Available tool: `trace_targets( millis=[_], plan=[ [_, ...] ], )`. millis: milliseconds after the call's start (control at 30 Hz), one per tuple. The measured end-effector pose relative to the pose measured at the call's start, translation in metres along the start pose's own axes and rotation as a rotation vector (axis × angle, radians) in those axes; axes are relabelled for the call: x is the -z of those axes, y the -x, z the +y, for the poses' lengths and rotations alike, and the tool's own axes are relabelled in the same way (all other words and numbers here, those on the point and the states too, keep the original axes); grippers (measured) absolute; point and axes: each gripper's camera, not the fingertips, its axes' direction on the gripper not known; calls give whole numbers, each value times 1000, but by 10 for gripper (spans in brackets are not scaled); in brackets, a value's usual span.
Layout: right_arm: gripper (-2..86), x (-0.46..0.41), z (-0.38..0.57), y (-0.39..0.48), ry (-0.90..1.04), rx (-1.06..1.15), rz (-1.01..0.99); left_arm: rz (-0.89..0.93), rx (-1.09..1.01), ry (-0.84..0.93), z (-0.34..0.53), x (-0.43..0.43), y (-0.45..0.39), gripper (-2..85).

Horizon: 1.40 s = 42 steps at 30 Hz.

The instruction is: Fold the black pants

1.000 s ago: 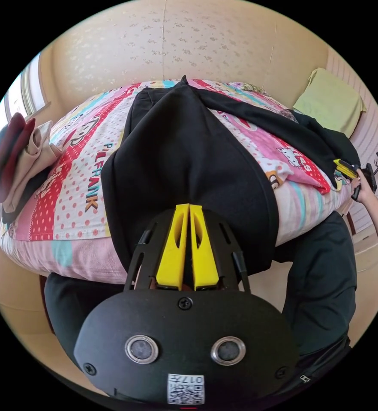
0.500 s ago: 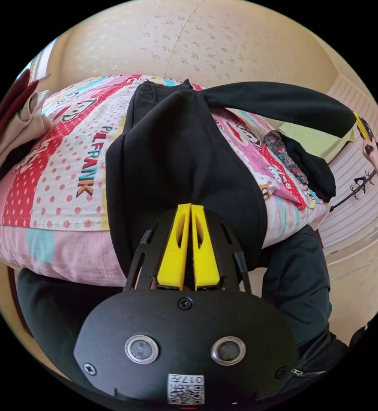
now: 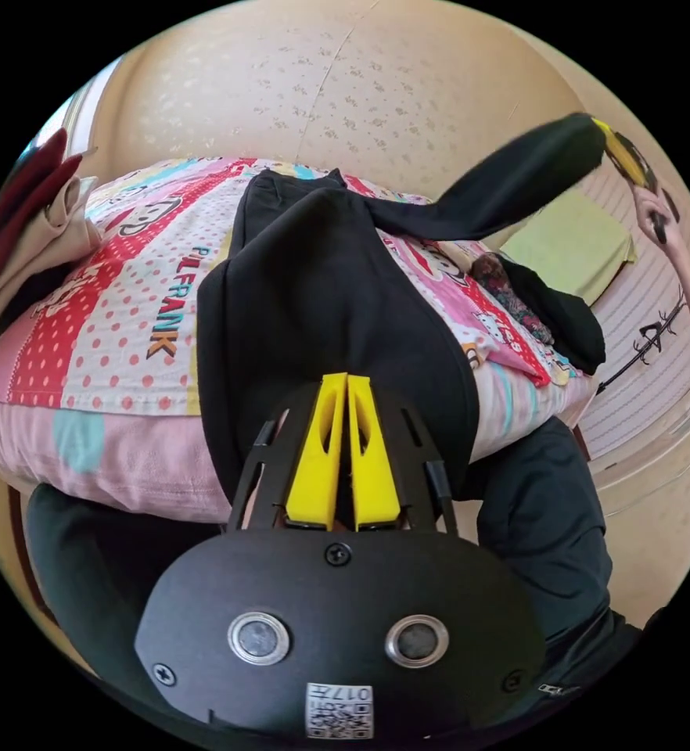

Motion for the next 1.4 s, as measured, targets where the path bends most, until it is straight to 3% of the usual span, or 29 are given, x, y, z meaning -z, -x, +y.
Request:
trace_targets(
  millis=[133, 233, 300, 400, 433, 533, 600, 667, 700, 833, 933, 1000, 1100, 1233, 1300, 1400],
  plan=[
    [14, -196, 60, 47, 395, 22, -176, -1, 163, -478, 12, 116, 46, -5],
    [15, -307, 171, 5, 592, -290, -226, 36, 195, -494, 9, 164, 78, 12],
    [15, -314, 241, -22, 323, -549, -483, 102, 187, -434, 7, 170, 89, 43],
    [15, -280, 284, -20, 48, -615, -661, 140, 127, -358, 6, 157, 85, 67],
    [15, -269, 288, -13, 17, -580, -632, 106, 105, -333, 5, 147, 78, 73],
    [14, -226, 301, 34, 50, -343, -279, 54, 37, -241, -7, 115, 57, 78],
    [12, -244, 318, 63, 332, -211, -33, 75, 15, -187, -14, 94, 46, 79],
    [9, -264, 336, 82, 541, -151, 33, 135, 19, -124, -20, 68, 33, 80],
    [9, -262, 345, 101, 545, -93, 56, 147, 17, -111, -20, 62, 29, 82],
    [11, -209, 351, 125, 262, -143, 2, 127, -63, -45, -22, 40, -8, 95],
    [22, -143, 347, 132, -120, -121, -156, 132, -93, 26, -22, 25, -27, 108],
    [51, -106, 345, 133, -421, -67, -90, 105, -94, 75, -22, 13, -35, 107],
    [216, -95, 341, 128, -629, -92, -7, 42, -119, 154, -19, -5, -55, 83],
    [244, -120, 327, 117, -497, -229, -56, -130, -244, 164, -18, -9, -106, 79],
    [240, -153, 329, 120, -266, -395, -2, -231, -304, 163, -15, -11, -130, 78],
    [231, -176, 359, 143, -236, -400, 95, -379, -375, 147, -8, -17, -164, 77]
  ],
)
